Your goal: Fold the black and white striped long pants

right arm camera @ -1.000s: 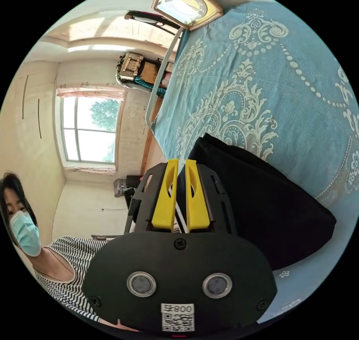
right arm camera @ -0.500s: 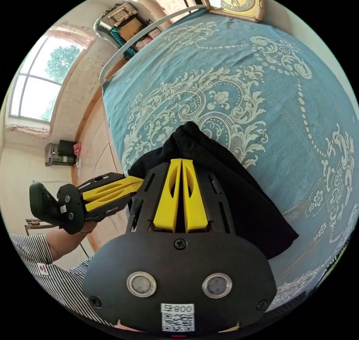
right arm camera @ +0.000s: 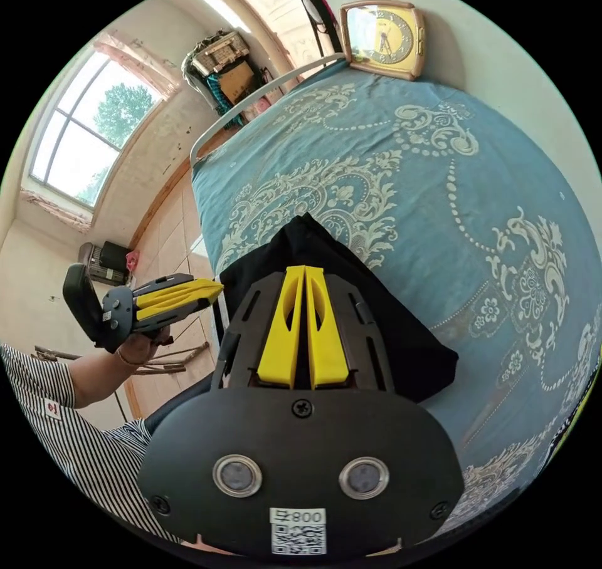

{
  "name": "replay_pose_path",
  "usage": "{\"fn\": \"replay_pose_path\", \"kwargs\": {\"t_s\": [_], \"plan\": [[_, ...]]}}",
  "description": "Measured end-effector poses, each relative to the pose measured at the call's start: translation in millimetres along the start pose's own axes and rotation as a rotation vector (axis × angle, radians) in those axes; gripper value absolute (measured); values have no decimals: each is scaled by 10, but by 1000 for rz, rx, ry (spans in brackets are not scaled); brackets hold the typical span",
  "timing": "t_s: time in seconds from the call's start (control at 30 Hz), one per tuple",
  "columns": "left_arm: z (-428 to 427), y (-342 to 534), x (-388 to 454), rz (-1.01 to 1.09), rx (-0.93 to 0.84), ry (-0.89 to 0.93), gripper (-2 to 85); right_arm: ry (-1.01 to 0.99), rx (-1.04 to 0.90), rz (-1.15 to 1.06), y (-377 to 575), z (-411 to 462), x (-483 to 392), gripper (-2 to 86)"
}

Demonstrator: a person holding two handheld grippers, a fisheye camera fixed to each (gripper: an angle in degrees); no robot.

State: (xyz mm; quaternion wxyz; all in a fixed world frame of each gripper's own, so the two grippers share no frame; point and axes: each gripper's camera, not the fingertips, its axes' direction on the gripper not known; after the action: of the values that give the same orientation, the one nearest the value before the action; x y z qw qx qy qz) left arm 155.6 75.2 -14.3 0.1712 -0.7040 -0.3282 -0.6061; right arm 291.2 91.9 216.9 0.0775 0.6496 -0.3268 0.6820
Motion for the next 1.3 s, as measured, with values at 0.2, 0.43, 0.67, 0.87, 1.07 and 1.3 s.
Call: {"fn": "replay_pose_path", "kwargs": {"t_s": [0.2,0.43,0.67,0.87,1.07,1.3], "plan": [[62,42,556,104,-95,0,1,52,-10,86,478,-50,293,1],[220,-26,732,81,-174,23,2,53,-135,121,730,278,572,4],[26,223,1017,104,-92,188,8,-92,63,186,1988,-207,919,41],[323,505,1348,94,-183,370,32,-522,41,490,3303,295,1323,103],[796,808,1278,-109,-287,674,91,-721,55,625,3871,851,1485,113],[1332,1219,1211,-366,-324,929,124,-860,87,625,4036,1145,1701,70]]}}
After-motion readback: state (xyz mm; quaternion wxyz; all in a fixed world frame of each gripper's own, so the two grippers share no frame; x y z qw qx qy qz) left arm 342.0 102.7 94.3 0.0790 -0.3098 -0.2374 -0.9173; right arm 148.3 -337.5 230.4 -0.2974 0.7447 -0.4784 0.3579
